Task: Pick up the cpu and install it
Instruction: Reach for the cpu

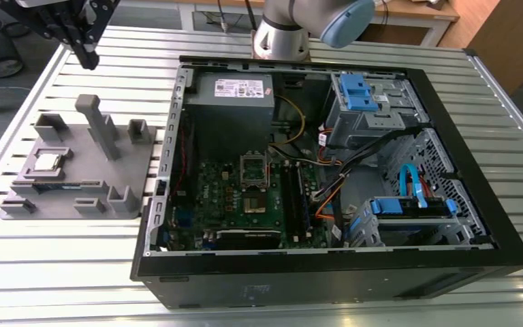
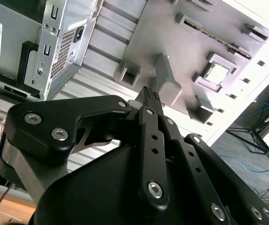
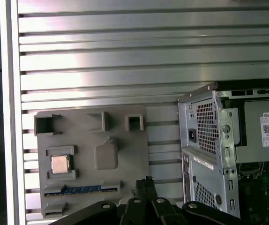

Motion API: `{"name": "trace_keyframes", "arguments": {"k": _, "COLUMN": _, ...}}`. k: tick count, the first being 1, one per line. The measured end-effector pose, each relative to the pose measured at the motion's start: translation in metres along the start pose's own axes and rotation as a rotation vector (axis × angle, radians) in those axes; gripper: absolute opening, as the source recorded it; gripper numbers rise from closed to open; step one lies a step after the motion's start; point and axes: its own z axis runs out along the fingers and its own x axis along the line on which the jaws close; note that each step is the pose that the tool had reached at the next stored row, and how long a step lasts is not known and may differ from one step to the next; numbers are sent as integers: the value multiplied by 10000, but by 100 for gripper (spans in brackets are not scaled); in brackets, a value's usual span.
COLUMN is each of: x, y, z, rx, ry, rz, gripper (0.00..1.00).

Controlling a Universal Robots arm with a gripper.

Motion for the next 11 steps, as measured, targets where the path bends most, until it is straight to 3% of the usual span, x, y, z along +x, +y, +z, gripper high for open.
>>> {"name": "trace_keyframes", "arguments": {"k": 5, "x": 53, "y": -4, "z": 0, "rx": -1, "ry": -2, "rz": 0, "gripper": 11}}
{"name": "trace_keyframes", "arguments": {"k": 11, "x": 200, "y": -16, "z": 12, "rx": 0, "ry": -1, "rz": 1, "gripper": 11}}
